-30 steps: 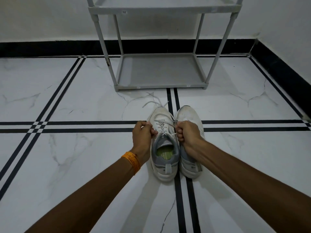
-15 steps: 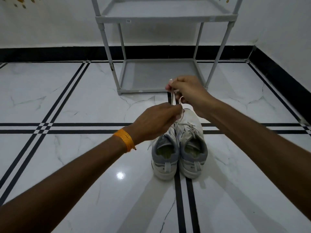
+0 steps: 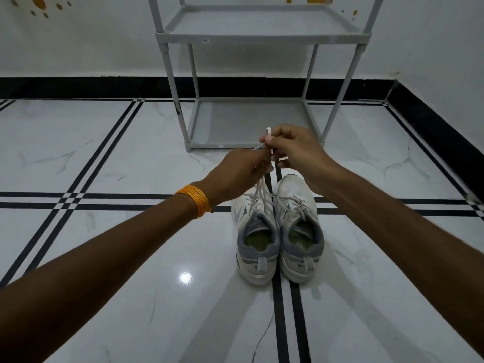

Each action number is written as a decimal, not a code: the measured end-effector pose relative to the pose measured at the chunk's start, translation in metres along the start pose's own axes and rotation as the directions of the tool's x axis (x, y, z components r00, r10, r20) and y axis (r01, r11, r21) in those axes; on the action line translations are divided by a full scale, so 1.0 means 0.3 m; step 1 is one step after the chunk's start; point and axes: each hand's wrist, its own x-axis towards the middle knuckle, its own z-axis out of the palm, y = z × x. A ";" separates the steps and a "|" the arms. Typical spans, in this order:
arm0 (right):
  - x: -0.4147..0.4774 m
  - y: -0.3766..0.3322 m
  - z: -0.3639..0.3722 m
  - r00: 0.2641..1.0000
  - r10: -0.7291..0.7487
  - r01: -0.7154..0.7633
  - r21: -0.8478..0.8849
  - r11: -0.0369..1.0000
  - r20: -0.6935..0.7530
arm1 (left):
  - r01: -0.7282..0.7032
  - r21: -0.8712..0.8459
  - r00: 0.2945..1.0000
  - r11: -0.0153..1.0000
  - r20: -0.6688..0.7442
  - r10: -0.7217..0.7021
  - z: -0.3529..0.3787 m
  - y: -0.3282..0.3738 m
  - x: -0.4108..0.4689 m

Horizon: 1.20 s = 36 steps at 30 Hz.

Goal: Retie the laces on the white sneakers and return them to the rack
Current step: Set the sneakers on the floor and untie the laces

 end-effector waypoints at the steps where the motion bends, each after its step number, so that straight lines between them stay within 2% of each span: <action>1: 0.000 -0.003 0.001 1.000 -0.003 0.003 -0.003 1.000 0.006 | 0.009 -0.029 1.000 1.000 -0.018 -0.009 -0.002 -0.002 -0.004; 3: 0.003 -0.002 0.001 1.000 0.004 -0.004 -0.008 1.000 -0.011 | 0.026 -0.082 0.998 0.996 -0.056 -0.031 -0.009 0.000 -0.009; 6: -0.001 0.020 -0.004 0.997 0.042 -0.045 -0.037 0.998 -0.072 | 0.117 -0.202 0.984 0.972 -0.110 -0.142 -0.019 0.009 -0.019; 10: -0.043 0.049 0.003 0.994 0.100 -0.092 -0.157 0.983 0.044 | 0.265 -0.411 0.945 0.872 -0.070 -0.320 -0.026 0.004 -0.031; 12: -0.054 0.060 0.022 0.995 0.078 -0.062 -0.249 0.966 0.054 | 0.280 -0.408 0.942 0.869 -0.056 -0.330 -0.030 0.000 -0.034; 16: -0.036 0.078 0.052 0.996 -0.066 0.029 -0.442 0.896 -0.067 | 0.273 -0.370 0.951 0.888 -0.037 -0.307 -0.034 0.020 -0.035; 19: -0.045 0.075 0.064 0.989 -0.104 0.047 -0.447 0.893 -0.103 | 0.256 -0.364 0.956 0.896 -0.041 -0.290 -0.038 0.031 -0.038; 22: -0.055 0.070 0.057 0.979 -0.061 -0.004 -0.318 0.948 -0.193 | 0.232 -0.378 0.962 0.896 -0.047 -0.269 -0.048 0.034 -0.043; 24: -0.050 0.053 0.030 0.963 0.102 -0.126 -0.086 0.988 -0.248 | 0.164 -0.277 0.982 0.947 -0.050 -0.185 -0.057 0.025 -0.056; 26: -0.046 0.026 -0.004 0.939 0.286 -0.253 0.179 0.951 -0.190 | 0.042 -0.087 0.998 0.995 -0.034 -0.045 -0.058 -0.002 -0.072; 28: -0.050 -0.001 -0.034 0.930 0.357 -0.311 0.328 0.892 -0.091 | -0.020 0.042 1.000 0.999 -0.015 0.021 -0.057 -0.025 -0.087; 32: -0.045 -0.053 -0.076 0.948 0.319 -0.262 0.532 0.805 -0.015 | 0.001 0.066 1.000 0.998 -0.008 -0.001 -0.089 -0.017 -0.083; 34: -0.038 -0.082 -0.092 0.960 0.279 -0.219 0.567 0.794 -0.020 | 0.003 0.198 0.995 0.980 0.095 -0.022 -0.107 -0.016 -0.068; 36: -0.030 -0.103 -0.096 0.970 0.239 -0.185 0.535 0.824 -0.034 | 0.057 0.338 0.968 0.939 0.211 -0.135 -0.112 -0.016 -0.050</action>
